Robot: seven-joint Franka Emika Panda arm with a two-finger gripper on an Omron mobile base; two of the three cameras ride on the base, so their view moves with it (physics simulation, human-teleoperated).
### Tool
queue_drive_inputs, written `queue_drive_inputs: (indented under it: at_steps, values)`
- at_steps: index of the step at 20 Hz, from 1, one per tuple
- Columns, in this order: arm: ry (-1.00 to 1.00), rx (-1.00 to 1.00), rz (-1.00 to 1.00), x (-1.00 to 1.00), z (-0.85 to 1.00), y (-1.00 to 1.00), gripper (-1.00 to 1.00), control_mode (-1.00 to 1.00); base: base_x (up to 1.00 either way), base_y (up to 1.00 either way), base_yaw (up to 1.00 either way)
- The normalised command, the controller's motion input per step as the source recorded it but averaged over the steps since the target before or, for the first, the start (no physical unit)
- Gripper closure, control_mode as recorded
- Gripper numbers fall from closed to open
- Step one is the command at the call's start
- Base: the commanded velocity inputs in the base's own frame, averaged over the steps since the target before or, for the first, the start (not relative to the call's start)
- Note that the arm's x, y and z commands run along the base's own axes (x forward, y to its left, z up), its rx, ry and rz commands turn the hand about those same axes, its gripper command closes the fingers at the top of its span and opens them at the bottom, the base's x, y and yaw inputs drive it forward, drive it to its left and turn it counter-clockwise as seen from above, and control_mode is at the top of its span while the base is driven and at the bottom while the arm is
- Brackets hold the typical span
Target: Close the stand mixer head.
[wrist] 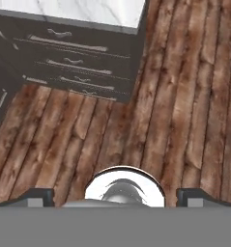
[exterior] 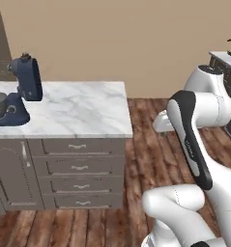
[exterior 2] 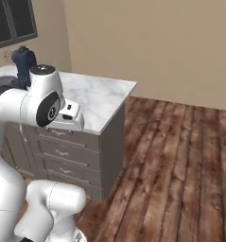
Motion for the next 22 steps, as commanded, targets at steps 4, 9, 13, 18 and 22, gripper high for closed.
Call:
queue_drive_inputs:
  at_steps: [4,9,13,18,22]
  values:
    - [0.0,0.0,0.0,0.0,0.0,0.0,-1.0,1.0,-0.03,1.0,-0.37]
    - [0.0,0.0,0.0,0.0,0.0,0.0,-1.0,1.0,0.0,1.0,-0.16]
    - [0.0,0.0,0.0,0.0,0.0,0.0,-1.0,1.0,0.02,1.0,-0.07]
    - [0.0,0.0,0.0,0.0,0.0,0.0,-1.0,1.0,0.27,1.0,-0.12]
    - [0.0,0.0,0.0,0.0,0.0,0.0,-1.0,1.0,0.6,0.92,-0.13]
